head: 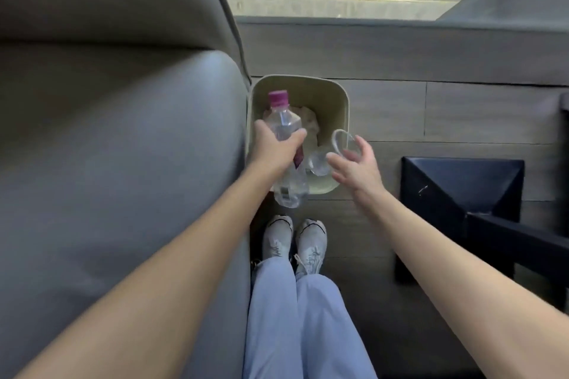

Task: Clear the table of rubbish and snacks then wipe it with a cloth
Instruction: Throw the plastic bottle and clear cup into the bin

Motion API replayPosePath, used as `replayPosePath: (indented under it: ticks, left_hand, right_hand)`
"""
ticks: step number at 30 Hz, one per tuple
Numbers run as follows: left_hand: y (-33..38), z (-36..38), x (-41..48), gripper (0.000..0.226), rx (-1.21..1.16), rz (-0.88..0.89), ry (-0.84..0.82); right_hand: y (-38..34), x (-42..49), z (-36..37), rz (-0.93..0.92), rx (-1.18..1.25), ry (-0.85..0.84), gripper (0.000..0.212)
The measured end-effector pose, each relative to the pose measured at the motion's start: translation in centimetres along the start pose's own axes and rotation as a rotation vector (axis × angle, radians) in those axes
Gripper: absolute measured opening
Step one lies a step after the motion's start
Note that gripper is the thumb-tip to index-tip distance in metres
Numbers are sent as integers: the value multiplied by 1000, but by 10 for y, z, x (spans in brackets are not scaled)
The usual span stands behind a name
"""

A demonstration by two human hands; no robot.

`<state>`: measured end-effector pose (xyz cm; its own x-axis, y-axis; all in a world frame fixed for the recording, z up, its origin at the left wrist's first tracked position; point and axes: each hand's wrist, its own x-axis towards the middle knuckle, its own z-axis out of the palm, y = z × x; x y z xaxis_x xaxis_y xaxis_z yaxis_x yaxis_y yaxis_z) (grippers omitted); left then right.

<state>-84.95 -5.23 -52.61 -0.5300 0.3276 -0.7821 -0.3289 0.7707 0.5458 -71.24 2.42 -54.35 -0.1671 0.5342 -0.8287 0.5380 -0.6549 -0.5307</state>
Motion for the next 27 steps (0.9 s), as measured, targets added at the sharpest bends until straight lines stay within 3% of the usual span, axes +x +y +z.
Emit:
replayPosePath:
  ticks: [2,4,20,25,27]
  left_hand:
    - [6,11,27,60,160,16,41]
    - [8,19,50,61,268,-8,46]
    - [-28,13,90,60,321,-61,80]
    - [-33,17,91,86,366,-104,21]
    - [-33,15,83,83,430,-96,11]
  right_hand:
    - [3,21,10,-93,-258,-13,82]
    - [4,38,18,-131,-343,-25,83]
    - [29,64,33,-38,-361,5,89]
    - [35,66,38,-33,-453,-25,97]
    - [33,59,38,-50,-483,-8,91]
